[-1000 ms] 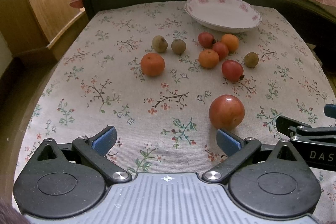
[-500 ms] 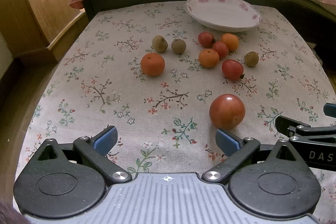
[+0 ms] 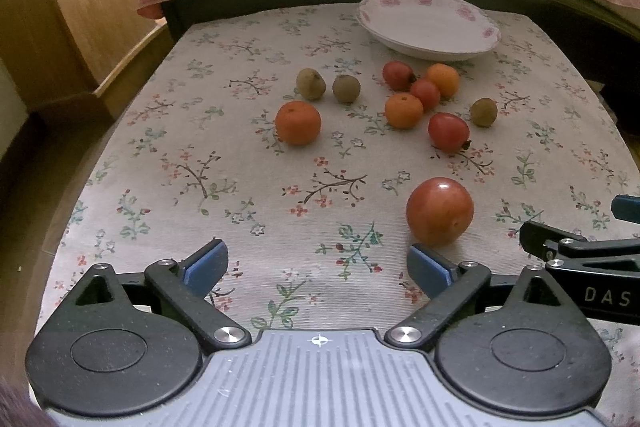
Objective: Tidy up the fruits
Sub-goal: 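Move both tools toward the fruits on the table, then grasp the large red tomato with the right tool while the left tool grasps a tangerine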
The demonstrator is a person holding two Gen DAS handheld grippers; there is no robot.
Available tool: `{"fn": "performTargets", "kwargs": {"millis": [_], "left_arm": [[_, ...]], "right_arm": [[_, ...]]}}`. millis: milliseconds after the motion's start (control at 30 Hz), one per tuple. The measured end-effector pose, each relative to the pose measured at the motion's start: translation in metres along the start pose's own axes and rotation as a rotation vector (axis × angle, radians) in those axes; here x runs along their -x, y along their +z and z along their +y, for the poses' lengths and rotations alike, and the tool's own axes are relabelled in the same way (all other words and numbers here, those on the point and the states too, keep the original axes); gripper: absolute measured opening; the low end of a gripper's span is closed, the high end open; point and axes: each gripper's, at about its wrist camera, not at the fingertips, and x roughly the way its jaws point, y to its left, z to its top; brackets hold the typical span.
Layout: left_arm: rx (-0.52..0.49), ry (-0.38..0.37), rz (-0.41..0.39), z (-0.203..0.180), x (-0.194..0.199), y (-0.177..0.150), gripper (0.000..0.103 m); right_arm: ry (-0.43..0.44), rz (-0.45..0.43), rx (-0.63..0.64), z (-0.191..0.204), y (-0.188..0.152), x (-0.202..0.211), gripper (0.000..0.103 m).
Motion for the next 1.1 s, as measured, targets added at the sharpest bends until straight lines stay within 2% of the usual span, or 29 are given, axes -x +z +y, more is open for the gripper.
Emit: {"fn": "performTargets", "kwargs": {"millis": [400, 600, 800, 900, 1100], "left_arm": [[0.033, 0.027, -0.021, 0.016, 0.007, 0.001, 0.096], [0.014, 0.082, -0.053, 0.023, 0.012, 0.006, 0.096], [-0.001, 0.130, -0.070, 0.030, 0.013, 0.006, 0.099], [0.017, 0.129, -0.058, 0.037, 0.011, 0.005, 0.099], [0.049, 0.125, -0.050, 0.045, 0.013, 0.003, 0.098]], "right_arm": [[0.084, -0.029, 0.058, 0.015, 0.009, 0.000, 0.094], [0.161, -0.055, 0.099, 0.027, 0.017, 0.000, 0.093], [0.236, -0.035, 0.121, 0.034, 0.024, -0.008, 0.091], [0.268, -0.024, 0.135, 0.038, 0.026, -0.012, 0.088], [0.318, 0.024, 0.140, 0.045, 0.032, -0.028, 0.074]]}}
